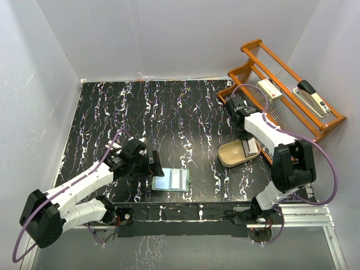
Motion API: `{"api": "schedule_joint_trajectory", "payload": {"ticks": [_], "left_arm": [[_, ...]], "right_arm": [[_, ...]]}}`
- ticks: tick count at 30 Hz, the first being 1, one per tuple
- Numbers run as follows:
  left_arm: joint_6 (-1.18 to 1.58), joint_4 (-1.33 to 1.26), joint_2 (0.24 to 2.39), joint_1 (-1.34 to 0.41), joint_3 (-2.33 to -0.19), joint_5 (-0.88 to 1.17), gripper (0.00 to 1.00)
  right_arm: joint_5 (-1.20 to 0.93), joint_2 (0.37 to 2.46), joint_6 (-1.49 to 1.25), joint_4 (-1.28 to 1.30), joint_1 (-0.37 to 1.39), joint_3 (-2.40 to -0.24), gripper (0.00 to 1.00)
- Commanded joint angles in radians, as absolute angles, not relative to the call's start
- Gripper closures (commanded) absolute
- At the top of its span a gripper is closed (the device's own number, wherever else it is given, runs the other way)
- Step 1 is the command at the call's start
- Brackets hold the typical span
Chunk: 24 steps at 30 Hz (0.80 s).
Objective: Put the credit cards into the card holder
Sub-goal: Pick up the credit card from the storage box.
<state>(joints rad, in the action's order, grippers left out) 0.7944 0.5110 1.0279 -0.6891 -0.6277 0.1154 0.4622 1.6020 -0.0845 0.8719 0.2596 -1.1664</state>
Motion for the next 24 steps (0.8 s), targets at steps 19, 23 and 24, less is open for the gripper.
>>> {"api": "schedule_joint_trajectory", "payload": {"ticks": [19, 23, 24], "left_arm": [[0.816, 0.232, 1.153, -0.683, -0.49, 0.292, 0.21], [0.851, 0.127, 1.161, -0.683, -0.444, 0.359, 0.27], [0.859, 0.107, 1.163, -0.682, -0.438, 0.373, 0.29]], "right_arm": [[0.165, 1.39, -0.191, 0.963, 0.262, -1.261, 1.0], [-0.002, 1.321, -0.229, 0.919, 0.265, -1.237, 1.0], [-0.037, 1.304, -0.241, 0.904, 0.266, -1.226, 1.0]]}}
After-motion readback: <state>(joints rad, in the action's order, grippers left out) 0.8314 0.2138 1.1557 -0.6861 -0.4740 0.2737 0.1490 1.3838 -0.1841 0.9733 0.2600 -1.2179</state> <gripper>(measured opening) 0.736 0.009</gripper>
